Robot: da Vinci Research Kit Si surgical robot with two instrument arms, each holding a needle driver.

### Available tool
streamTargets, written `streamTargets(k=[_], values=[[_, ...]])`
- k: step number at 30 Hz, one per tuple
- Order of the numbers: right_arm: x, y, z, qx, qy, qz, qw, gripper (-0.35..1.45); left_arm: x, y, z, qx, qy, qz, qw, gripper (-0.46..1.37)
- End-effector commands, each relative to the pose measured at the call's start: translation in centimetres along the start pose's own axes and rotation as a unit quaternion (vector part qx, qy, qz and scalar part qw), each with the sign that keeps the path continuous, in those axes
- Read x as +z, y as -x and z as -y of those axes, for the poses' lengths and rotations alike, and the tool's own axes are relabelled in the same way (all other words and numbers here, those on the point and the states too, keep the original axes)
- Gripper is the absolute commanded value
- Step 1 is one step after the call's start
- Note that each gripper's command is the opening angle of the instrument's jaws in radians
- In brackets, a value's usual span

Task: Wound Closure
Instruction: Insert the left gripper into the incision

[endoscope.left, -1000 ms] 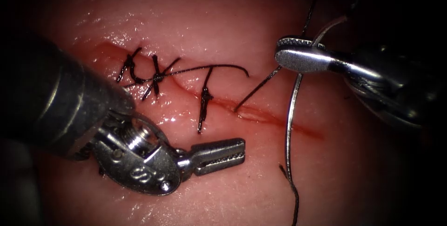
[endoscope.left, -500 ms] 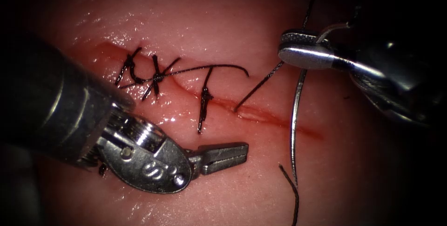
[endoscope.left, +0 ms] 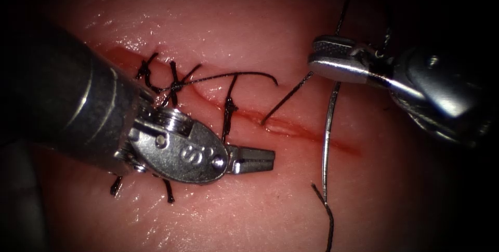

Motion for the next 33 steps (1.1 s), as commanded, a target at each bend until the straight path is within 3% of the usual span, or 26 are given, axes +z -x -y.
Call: streamTargets(k=[1,15,33], values=[[-0.01,0.01,-0.01,-0.012,0.002,-0.007,1.0,-0.35,0.01,0.02,0.0,-0.002,0.005,0.0,1.0,-0.35],[-0.02,-0.05,0.05,-0.087,-0.006,-0.028,0.996,-0.35,0.17,0.23,0.12,-0.02,0.0,0.014,0.9997,-0.35],[-0.07,-0.21,0.24,-0.094,-0.015,-0.043,0.995,-0.35,0.48,0.51,0.41,-0.024,-0.03,0.044,0.9983,-0.35]])
